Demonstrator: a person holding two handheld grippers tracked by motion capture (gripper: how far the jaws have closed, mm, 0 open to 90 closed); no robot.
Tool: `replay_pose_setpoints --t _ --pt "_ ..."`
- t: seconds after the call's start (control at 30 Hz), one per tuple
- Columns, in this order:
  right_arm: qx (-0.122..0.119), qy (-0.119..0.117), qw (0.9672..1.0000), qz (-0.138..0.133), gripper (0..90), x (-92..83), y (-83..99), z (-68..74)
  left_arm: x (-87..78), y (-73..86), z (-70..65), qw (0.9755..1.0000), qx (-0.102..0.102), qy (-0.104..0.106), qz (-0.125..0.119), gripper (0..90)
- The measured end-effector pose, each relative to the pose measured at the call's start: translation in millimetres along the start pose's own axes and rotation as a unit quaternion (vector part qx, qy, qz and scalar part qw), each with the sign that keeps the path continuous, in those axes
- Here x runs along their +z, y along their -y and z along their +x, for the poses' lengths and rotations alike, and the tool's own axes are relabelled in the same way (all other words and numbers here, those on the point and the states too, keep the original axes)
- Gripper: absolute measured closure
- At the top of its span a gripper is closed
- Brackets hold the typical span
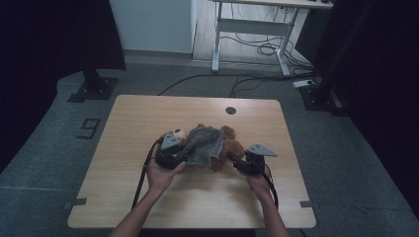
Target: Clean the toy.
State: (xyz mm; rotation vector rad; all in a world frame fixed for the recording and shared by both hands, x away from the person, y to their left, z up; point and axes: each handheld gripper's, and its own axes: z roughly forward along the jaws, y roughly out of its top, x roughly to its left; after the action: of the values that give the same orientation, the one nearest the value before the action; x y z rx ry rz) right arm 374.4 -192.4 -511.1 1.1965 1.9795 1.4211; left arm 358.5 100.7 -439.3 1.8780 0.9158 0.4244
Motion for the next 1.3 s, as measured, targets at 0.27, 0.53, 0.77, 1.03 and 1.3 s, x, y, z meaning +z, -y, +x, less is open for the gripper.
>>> replay_pose_setpoints --t 0.27,0.53,0.77,1.03,1.3 --pt "0.003 -0.004 0.9999 -0.01 57.3 -0.5 -0.1 -0.1 38.9 -9.0 -46.0 0.9982 0.044 0.022 0.035 74.6" --pt "-0.003 -0.018 0.9997 -0.018 59.1 -2.8 3.8 -4.9 39.1 16.0 -36.6 0.9986 0.033 0.012 0.039 74.6" --pt "-0.001 -0.027 0.9995 -0.016 59.3 -2.6 4.2 -7.7 18.3 37.1 -19.8 0.9982 0.033 -0.007 0.049 74.4" --pt "-0.014 -0.029 0.9994 -0.015 59.4 -2.6 4.2 -8.0 -6.5 49.8 -1.3 0.9988 0.019 -0.023 0.04 74.3" --pt "-0.013 -0.028 0.9993 -0.02 59.9 -1.7 4.7 -7.3 4.7 15.1 -37.4 0.9984 0.055 0.004 0.011 74.3"
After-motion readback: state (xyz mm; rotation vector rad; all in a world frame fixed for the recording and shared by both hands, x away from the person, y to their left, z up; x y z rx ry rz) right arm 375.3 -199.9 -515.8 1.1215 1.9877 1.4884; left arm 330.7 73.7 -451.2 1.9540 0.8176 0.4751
